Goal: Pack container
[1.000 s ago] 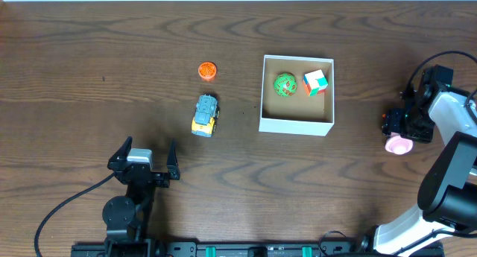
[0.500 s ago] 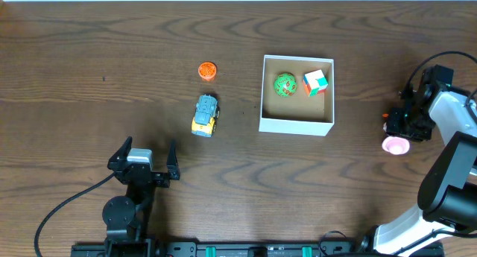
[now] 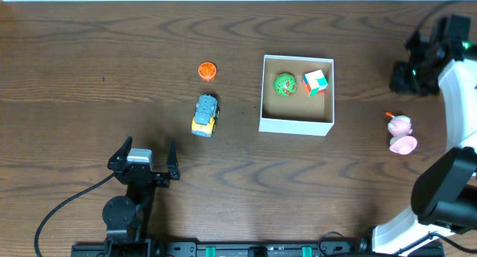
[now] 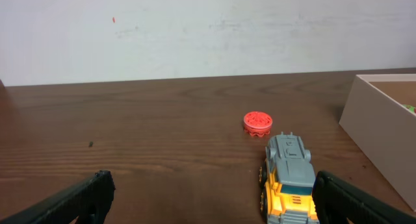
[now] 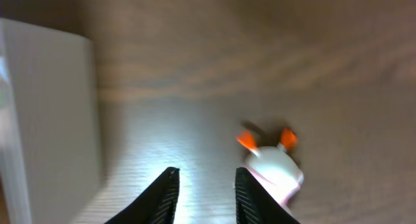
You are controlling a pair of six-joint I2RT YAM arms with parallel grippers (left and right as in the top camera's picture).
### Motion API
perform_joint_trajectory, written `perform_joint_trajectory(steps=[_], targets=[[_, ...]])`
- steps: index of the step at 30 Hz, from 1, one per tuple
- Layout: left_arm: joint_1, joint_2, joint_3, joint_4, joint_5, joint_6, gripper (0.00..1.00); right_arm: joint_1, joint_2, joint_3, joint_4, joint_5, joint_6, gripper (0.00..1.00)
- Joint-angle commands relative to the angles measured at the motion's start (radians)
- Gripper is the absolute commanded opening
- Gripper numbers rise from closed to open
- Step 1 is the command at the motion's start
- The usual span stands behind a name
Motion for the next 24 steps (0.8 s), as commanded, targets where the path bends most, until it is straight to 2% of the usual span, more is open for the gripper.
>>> perform_joint_trajectory(steps=[1, 3, 7, 12, 16, 24], targets=[[0.002, -0.006, -0.017, -0.034, 0.014, 0.017, 0.98, 0.059, -0.031, 0.061, -0.027, 0.019, 0.002, 0.29], [0.002, -0.006, -0.017, -0.034, 0.015, 0.018, 0.98, 0.07, -0.031, 0.061, -0.04, 0.104, 0.028, 0.35], [0.002, -0.006, -0.017, -0.034, 0.015, 0.018, 0.98, 0.037, -0.029, 0.04, -0.054, 0.211, 0.082, 0.4], [0.002, -0.006, -0.017, -0.034, 0.015, 0.018, 0.98, -0.04, -0.029, -0.015, -0.06, 0.177, 0.078, 0.5], [0.002, -0.006, -0.017, -0.034, 0.014, 0.017, 0.98, -0.084, -0.029, -0.12, -0.045, 0.14, 0.019, 0.56], [0.002, -0.006, -0.017, -0.034, 0.014, 0.018, 0.98, -0.092, -0.029, -0.332, 0.1, 0.14, 0.008, 0.7]])
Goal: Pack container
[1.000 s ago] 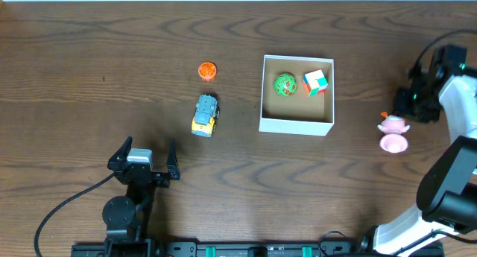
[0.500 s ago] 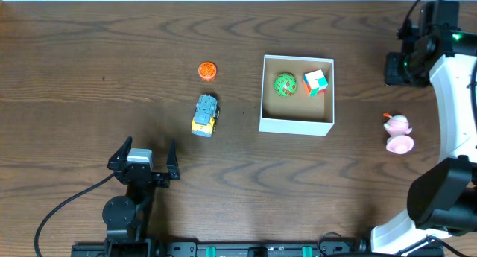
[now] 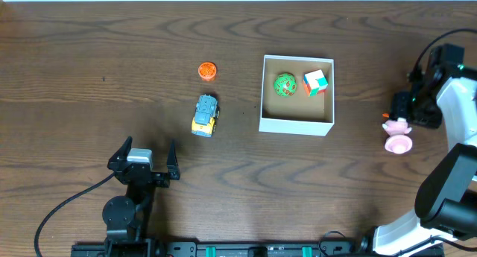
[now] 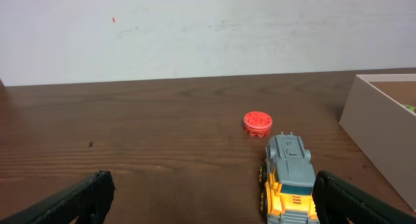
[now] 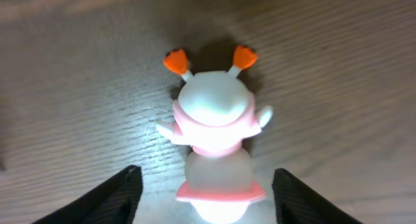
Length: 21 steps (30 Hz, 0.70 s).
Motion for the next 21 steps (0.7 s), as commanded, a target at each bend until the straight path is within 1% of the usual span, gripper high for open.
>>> perform_joint_trajectory(steps=[1, 3, 7, 12, 15, 17, 21], targets=[[0.002, -0.006, -0.017, -0.034, 0.015, 0.018, 0.98, -0.001, -0.006, -0.055, 0.051, -0.005, -0.013, 0.73], [0.002, -0.006, -0.017, -0.034, 0.014, 0.018, 0.98, -0.002, -0.006, -0.09, 0.096, -0.005, -0.024, 0.76], [0.002, -0.006, -0.017, -0.034, 0.014, 0.017, 0.98, -0.001, -0.006, -0.146, 0.163, -0.005, -0.031, 0.79], [0.002, -0.006, -0.017, -0.034, 0.015, 0.018, 0.98, -0.011, -0.005, -0.211, 0.233, -0.005, -0.03, 0.79], [0.002, -0.006, -0.017, -0.034, 0.015, 0.017, 0.98, -0.02, -0.004, -0.236, 0.246, -0.009, -0.031, 0.78], [0.002, -0.006, -0.017, -0.034, 0.014, 0.018, 0.98, -0.023, -0.004, -0.24, 0.248, -0.009, -0.03, 0.73], [0.002, -0.006, -0.017, -0.034, 0.015, 0.017, 0.98, -0.023, -0.004, -0.24, 0.253, -0.012, -0.03, 0.58]])
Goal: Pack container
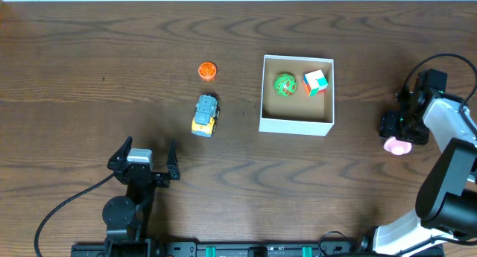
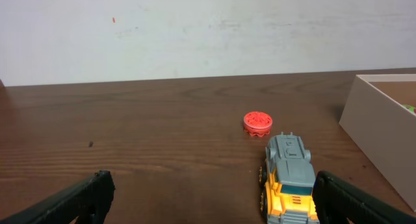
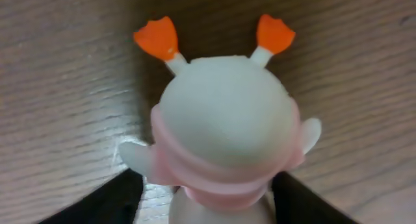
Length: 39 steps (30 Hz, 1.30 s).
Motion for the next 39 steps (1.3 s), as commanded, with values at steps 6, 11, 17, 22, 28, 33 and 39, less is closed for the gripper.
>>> perform_joint_trajectory(steps=[6, 11, 17, 22, 28, 33, 39], targets=[[0.002, -0.006, -0.017, -0.034, 0.014, 0.017, 0.98, -0.008, -0.003, -0.005, 0.006, -0.01, 0.001, 0.35], [0.002, -0.006, -0.017, -0.034, 0.014, 0.018, 0.98, -0.007, -0.004, 0.002, -0.002, -0.061, 0.001, 0.36], [0.002, -0.006, -0.017, -0.034, 0.014, 0.017, 0.98, -0.002, -0.007, 0.102, -0.081, -0.077, 0.001, 0.34], [0.002, -0.006, -0.017, -0.034, 0.014, 0.017, 0.98, 0.025, -0.01, 0.291, -0.215, -0.088, 0.0, 0.33], [0.002, -0.006, -0.017, -0.034, 0.014, 0.018, 0.98, 0.092, -0.011, 0.57, -0.349, -0.099, -0.026, 0.19], [0.002, -0.006, -0.017, -0.034, 0.014, 0.017, 0.98, 0.135, -0.011, 0.691, -0.411, -0.034, -0.001, 0.36], [0.002, -0.006, -0.017, -0.034, 0.015, 0.017, 0.98, 0.093, -0.009, 0.616, -0.457, 0.048, 0.027, 0.39]])
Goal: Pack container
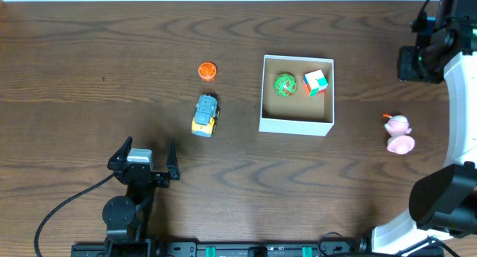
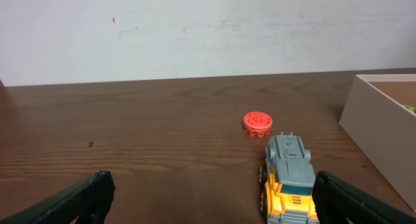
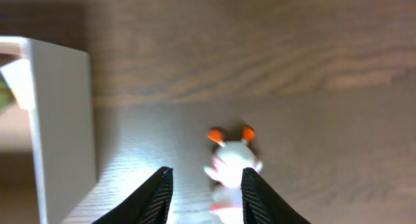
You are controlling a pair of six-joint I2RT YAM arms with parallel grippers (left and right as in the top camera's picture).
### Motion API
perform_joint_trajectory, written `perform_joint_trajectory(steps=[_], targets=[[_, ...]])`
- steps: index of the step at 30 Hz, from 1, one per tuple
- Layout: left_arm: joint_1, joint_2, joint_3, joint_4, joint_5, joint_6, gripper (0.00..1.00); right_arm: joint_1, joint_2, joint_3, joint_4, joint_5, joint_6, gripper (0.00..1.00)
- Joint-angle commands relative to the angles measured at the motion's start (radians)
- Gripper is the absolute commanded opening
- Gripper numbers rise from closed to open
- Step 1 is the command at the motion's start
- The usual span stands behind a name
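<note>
A pink and white toy figure with orange feelers lies on the table right of the white box. In the right wrist view the toy figure shows far below, blurred. My right gripper hangs high at the far right, beyond the figure; this right gripper is open and holds nothing. The box holds a green ball and a colour cube. A yellow and grey truck and an orange disc lie left of it. My left gripper rests open near the front edge.
The box wall shows at the left of the right wrist view. The truck and the disc lie ahead of the left gripper. The box corner stands at its right. A black cable runs at the front left.
My right gripper was low with its open fingers on either side of the pink figure. Now it is high and farther back, still open, and the figure lies on the table.
The right gripper first hung high at the far right, open, with the pink figure on the table below. Then it stood over the figure, then low around it. Now it is back up with nothing held. The left arm, truck, disc and box stayed put.
</note>
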Motion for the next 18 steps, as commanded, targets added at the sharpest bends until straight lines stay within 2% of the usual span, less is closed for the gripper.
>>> perform_joint_trajectory(steps=[1, 7, 9, 10, 12, 15, 18], targets=[[0.002, -0.006, -0.017, -0.034, 0.015, 0.018, 0.98, -0.035, -0.004, -0.066, -0.009, 0.055, 0.021, 0.41], [0.002, -0.006, -0.017, -0.034, 0.015, 0.017, 0.98, -0.091, -0.004, -0.264, 0.058, 0.054, -0.004, 0.5], [0.002, -0.006, -0.017, -0.034, 0.014, 0.018, 0.98, -0.105, -0.004, -0.34, 0.112, 0.038, -0.023, 0.64], [0.002, -0.006, -0.017, -0.034, 0.015, 0.017, 0.98, -0.109, -0.004, -0.371, 0.133, 0.023, -0.042, 0.67], [0.002, -0.006, -0.017, -0.034, 0.014, 0.017, 0.98, -0.113, -0.004, -0.433, 0.185, 0.013, -0.055, 0.67], [0.002, -0.006, -0.017, -0.034, 0.015, 0.018, 0.98, -0.113, -0.004, -0.509, 0.276, 0.012, -0.055, 0.73], [0.002, -0.006, -0.017, -0.034, 0.014, 0.018, 0.98, -0.116, -0.004, -0.551, 0.336, 0.012, -0.055, 0.71]])
